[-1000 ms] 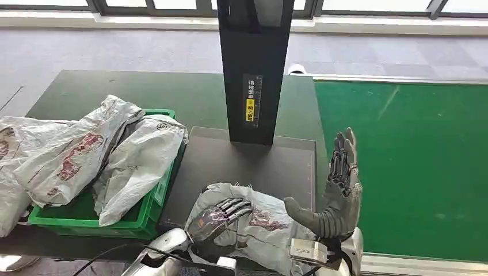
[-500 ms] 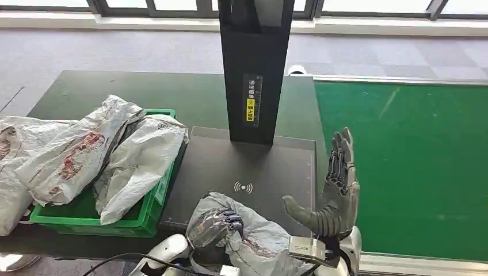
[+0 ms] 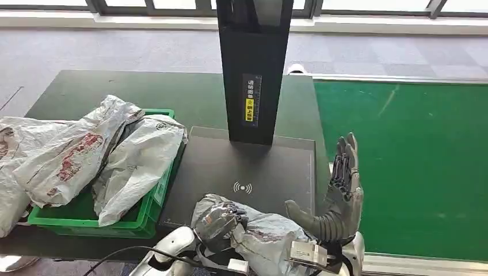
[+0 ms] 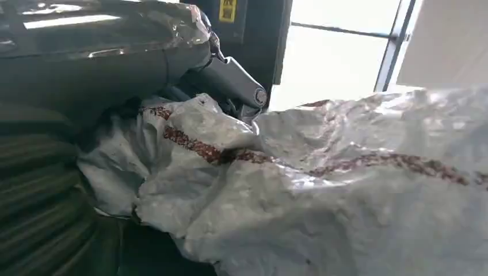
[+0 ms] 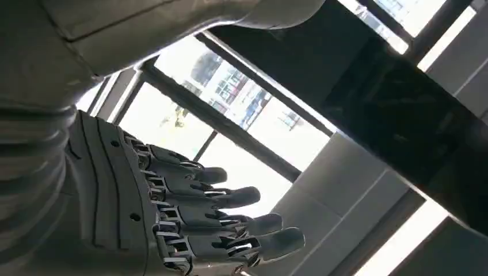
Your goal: Moved the parcel from conveyor to table for the left to box.
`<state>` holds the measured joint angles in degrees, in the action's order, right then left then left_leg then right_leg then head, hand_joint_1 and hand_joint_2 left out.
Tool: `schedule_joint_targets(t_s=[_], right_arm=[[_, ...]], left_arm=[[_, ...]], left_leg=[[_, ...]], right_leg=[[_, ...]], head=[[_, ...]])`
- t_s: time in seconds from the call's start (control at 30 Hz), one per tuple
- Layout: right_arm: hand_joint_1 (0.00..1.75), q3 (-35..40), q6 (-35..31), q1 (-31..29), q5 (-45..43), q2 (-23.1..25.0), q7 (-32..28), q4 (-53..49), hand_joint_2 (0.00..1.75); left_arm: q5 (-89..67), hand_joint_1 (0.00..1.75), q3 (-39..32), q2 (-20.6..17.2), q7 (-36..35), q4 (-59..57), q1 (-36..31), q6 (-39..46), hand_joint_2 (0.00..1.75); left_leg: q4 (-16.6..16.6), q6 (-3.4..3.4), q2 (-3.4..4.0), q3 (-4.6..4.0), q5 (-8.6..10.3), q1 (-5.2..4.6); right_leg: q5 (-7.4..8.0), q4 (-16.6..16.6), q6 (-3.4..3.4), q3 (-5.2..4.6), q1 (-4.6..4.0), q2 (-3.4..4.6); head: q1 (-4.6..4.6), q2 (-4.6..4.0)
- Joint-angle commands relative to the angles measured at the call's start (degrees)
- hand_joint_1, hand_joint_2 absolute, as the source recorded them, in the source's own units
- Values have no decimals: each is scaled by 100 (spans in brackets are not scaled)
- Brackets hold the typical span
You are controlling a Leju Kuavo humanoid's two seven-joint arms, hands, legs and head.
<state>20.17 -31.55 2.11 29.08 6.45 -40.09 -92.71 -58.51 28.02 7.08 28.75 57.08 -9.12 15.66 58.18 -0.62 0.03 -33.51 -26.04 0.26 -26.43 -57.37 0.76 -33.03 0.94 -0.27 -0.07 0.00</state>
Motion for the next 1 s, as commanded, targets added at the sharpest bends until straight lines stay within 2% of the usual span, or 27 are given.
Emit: schedule_joint_targets(t_s=[0.03,0.17,0.7,0.87,1.0], right_arm=[[0,197,-698,363,-341,-752,9,-159,175],[0,193,-695,315,-325,-720,9,-105,175],[0,157,-310,267,-180,-499,9,-97,175],[0,82,-186,262,-81,-389,9,-76,175],[0,-126,-94,497,78,-218,9,-366,175]], left_arm=[[655,175,-458,50,16,1026,-274,-12,175],[658,175,-444,56,39,974,-260,-11,175],[714,175,-651,-77,29,1394,106,357,175],[514,175,-1000,-193,-27,2806,565,985,175],[630,175,-1739,-324,-274,4159,744,1446,175]], left_leg=[[4,3,-25,-20,3,8],[-8,1,5,-6,-4,3],[-8,0,6,-7,-4,1],[-3,-2,21,-12,-8,4],[5,-5,29,-20,-15,9]], right_leg=[[-1,5,-2,-2,-9,-26],[5,10,-6,4,-4,7],[1,6,-5,0,-2,7],[3,2,-7,-8,-5,22],[-1,-7,-12,-19,-11,30]], head=[[0,0],[0,0],[0,0],[0,0],[0,0]])
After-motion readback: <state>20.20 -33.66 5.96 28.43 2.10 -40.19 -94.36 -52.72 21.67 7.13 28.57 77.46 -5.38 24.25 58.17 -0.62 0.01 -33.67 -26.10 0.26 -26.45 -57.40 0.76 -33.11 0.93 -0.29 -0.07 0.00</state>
